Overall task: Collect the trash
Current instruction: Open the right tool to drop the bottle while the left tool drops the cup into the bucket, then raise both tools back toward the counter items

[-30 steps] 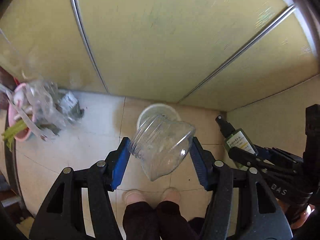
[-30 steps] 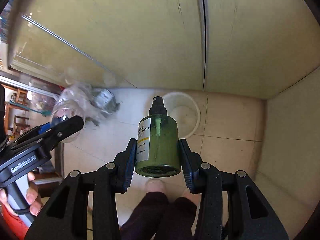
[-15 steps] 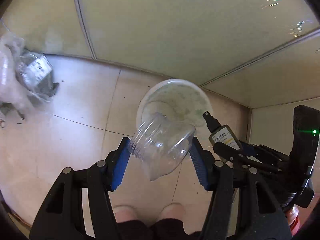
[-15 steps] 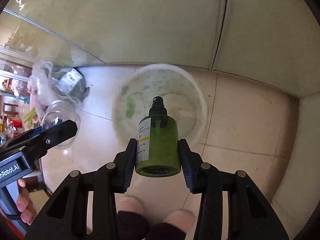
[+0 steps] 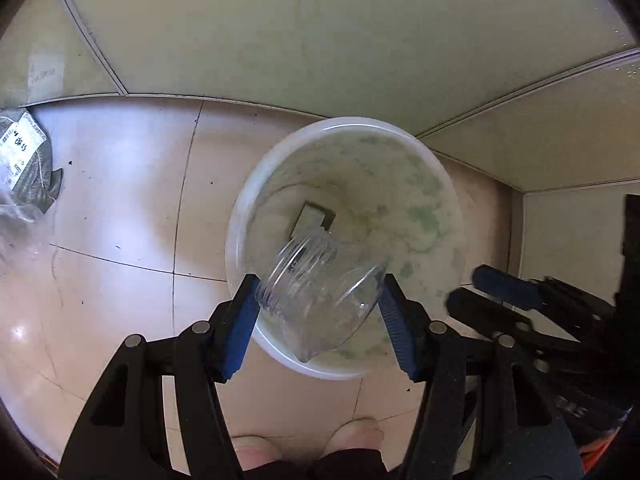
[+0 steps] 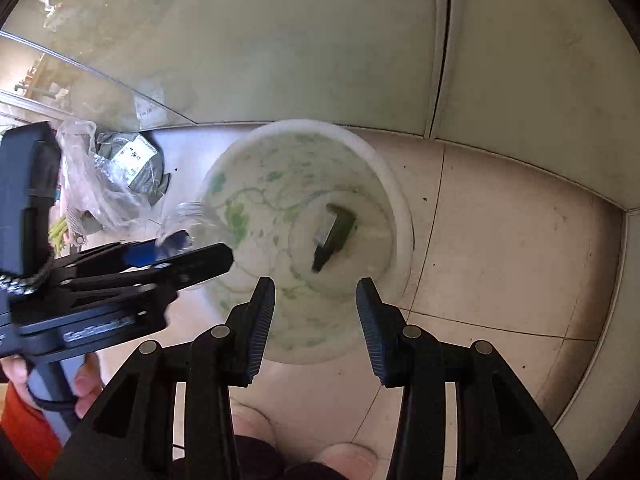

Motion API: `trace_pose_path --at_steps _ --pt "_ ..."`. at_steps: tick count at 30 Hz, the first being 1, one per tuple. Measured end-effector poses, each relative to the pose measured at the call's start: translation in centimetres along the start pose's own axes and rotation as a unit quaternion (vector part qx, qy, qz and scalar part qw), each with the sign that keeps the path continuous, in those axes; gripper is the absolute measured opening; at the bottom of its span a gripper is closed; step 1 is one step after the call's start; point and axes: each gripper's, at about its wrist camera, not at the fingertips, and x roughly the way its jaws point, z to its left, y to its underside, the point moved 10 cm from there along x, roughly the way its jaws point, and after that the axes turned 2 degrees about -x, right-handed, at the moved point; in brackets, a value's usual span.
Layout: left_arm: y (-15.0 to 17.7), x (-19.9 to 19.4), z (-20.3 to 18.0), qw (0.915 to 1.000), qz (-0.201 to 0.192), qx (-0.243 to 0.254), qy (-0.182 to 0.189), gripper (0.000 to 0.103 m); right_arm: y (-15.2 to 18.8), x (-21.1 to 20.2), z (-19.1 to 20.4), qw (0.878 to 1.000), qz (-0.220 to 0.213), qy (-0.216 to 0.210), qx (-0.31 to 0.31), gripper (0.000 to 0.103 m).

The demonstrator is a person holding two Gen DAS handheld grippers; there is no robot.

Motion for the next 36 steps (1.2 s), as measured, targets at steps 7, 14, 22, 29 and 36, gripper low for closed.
trace_pose_path --at_steps 7,14,22,29,36 --pt "-0.1 -1.8 -0.9 1.0 0.004 0.002 0.004 0.069 -0.1 -4.4 0.7 1.0 -0.017 0.005 -0.007 0.039" --pt "0.4 -7.5 -1.2 0.9997 -0.008 -0.002 -0.024 0.069 -0.2 -11.3 2.1 0.999 -0.037 0.014 0.004 0.039" --pt "0.9 -23.4 -4.5 0.9958 -0.061 0.026 -0.064 0.069 -1.1 -23.3 5.4 0.998 -0.059 0.014 0.019 0.039" --pt "0.7 -40.1 -9.0 0.99 -0.125 0.041 -0.05 0.069 -2.5 -37.1 9.2 0.994 -0.105 0.011 0.027 0.039" --pt "0.3 -54.3 -13.1 0.9835 -0.175 0.046 -0.006 0.069 -3.3 -49.1 14.1 0.986 -0.163 0.034 0.024 0.039"
